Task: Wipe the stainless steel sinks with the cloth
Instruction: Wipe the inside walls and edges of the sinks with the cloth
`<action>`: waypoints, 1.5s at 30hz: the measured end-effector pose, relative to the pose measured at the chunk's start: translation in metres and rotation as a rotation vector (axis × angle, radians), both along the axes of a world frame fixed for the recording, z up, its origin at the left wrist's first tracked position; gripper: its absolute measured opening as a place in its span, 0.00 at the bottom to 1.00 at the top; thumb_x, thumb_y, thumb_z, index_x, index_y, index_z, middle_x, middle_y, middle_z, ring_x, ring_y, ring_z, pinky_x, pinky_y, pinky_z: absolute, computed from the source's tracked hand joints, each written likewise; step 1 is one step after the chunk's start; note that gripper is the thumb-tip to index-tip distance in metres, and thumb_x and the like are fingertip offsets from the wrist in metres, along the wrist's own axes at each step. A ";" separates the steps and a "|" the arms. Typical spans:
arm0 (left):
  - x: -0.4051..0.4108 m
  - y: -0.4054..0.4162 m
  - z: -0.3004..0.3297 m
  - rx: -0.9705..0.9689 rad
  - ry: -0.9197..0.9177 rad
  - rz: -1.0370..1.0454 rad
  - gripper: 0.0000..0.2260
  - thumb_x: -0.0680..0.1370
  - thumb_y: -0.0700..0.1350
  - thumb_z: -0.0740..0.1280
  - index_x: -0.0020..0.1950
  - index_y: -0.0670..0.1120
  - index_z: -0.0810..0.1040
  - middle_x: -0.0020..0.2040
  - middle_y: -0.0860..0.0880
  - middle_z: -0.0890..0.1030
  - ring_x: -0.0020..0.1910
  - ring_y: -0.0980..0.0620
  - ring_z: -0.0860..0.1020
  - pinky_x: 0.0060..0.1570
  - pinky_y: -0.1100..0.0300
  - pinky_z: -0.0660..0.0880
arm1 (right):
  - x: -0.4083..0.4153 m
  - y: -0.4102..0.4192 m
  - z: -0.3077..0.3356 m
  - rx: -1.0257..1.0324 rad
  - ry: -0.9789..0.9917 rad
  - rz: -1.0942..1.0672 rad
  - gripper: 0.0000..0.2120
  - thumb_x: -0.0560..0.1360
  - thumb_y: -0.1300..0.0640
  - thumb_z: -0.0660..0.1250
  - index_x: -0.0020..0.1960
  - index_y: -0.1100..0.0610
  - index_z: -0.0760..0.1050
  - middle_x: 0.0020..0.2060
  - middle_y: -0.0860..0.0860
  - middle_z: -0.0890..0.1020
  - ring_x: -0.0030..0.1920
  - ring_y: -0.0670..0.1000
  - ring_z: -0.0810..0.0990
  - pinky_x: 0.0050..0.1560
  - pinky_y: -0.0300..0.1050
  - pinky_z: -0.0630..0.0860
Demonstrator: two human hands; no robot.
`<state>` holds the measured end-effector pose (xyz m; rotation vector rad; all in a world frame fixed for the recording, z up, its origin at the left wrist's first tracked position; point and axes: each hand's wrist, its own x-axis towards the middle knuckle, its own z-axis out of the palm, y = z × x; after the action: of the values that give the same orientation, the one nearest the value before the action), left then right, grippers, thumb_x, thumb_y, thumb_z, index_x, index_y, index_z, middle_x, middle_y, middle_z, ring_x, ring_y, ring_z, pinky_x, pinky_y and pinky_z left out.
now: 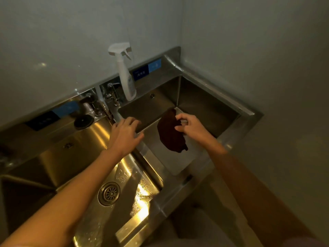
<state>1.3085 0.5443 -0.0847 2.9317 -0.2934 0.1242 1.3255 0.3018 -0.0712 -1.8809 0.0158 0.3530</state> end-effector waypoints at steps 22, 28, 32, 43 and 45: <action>0.002 -0.146 0.050 -0.146 -0.139 0.347 0.23 0.78 0.56 0.62 0.70 0.47 0.68 0.69 0.46 0.68 0.67 0.45 0.68 0.63 0.47 0.70 | 0.037 -0.145 0.060 0.078 -0.227 0.032 0.14 0.73 0.66 0.69 0.50 0.47 0.77 0.50 0.47 0.81 0.54 0.49 0.80 0.55 0.44 0.78; 0.027 -0.164 0.048 -0.142 -0.129 0.422 0.23 0.78 0.55 0.63 0.71 0.48 0.68 0.70 0.45 0.68 0.68 0.44 0.67 0.63 0.47 0.68 | 0.060 -0.162 0.059 0.092 -0.192 0.056 0.14 0.74 0.67 0.67 0.54 0.51 0.77 0.53 0.48 0.80 0.58 0.51 0.79 0.60 0.48 0.77; 0.051 -0.154 0.035 -0.136 -0.124 0.464 0.24 0.78 0.55 0.63 0.71 0.47 0.67 0.69 0.44 0.67 0.67 0.44 0.68 0.62 0.47 0.69 | 0.086 -0.153 0.052 0.092 -0.177 0.040 0.14 0.74 0.67 0.67 0.50 0.47 0.77 0.50 0.45 0.79 0.54 0.48 0.79 0.49 0.39 0.78; 0.191 -0.089 -0.019 -0.241 -0.011 0.731 0.43 0.77 0.57 0.65 0.78 0.41 0.40 0.78 0.37 0.44 0.76 0.33 0.51 0.72 0.39 0.58 | 0.171 -0.076 0.026 -0.052 -0.106 -0.014 0.15 0.75 0.64 0.65 0.60 0.55 0.76 0.60 0.53 0.77 0.61 0.54 0.76 0.61 0.56 0.77; 0.215 -0.079 -0.030 -0.277 -0.024 0.768 0.43 0.78 0.56 0.65 0.78 0.40 0.39 0.78 0.36 0.44 0.75 0.33 0.51 0.72 0.39 0.58 | 0.186 -0.066 0.019 -0.085 -0.107 -0.012 0.14 0.75 0.64 0.66 0.60 0.55 0.76 0.60 0.53 0.77 0.61 0.54 0.76 0.60 0.56 0.77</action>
<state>1.5239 0.4648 -0.1149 2.5978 0.7901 0.2771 1.5118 0.2355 -0.0526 -1.9811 -0.0304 0.2464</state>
